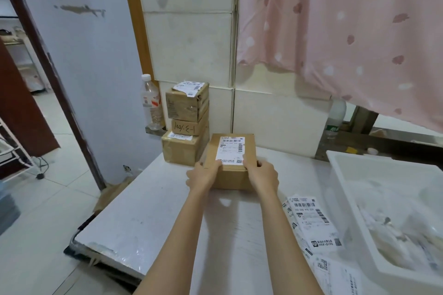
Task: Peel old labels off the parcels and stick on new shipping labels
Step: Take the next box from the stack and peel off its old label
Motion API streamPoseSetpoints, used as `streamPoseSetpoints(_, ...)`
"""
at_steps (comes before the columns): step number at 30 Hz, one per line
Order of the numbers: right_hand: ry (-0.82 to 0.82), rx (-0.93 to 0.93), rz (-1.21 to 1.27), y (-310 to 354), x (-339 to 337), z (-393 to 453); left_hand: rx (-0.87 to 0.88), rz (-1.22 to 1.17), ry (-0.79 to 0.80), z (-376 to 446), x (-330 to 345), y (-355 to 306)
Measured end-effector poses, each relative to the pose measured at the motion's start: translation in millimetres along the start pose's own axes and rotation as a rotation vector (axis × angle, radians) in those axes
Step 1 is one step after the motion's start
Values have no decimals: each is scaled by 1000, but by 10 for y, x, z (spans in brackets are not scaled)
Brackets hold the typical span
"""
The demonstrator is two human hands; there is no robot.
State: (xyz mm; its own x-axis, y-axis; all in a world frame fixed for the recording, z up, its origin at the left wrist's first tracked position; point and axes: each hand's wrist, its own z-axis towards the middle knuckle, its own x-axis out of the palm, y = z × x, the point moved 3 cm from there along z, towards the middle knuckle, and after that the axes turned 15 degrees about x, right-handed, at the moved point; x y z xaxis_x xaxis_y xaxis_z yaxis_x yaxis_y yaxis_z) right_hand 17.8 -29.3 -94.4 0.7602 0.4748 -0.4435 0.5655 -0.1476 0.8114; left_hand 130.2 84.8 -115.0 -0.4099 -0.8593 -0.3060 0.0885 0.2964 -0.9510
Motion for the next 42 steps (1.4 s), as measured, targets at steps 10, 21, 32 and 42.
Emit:
streamPoseSetpoints(10,32,-52,35,-577,-319,-704,103,25,162,-957,-217,135)
streamPoseSetpoints(21,-42,-4,197,-1105,-331,-1092,92,43,207,-1384,-248,368)
streamPoseSetpoints(32,-299,-220,40,-770,-465,-973,92,-31,72,-1012,-375,352)
streamPoseSetpoints(42,-104,-443,-514,-274,-72,-659,171,-176,133,-515,-144,260)
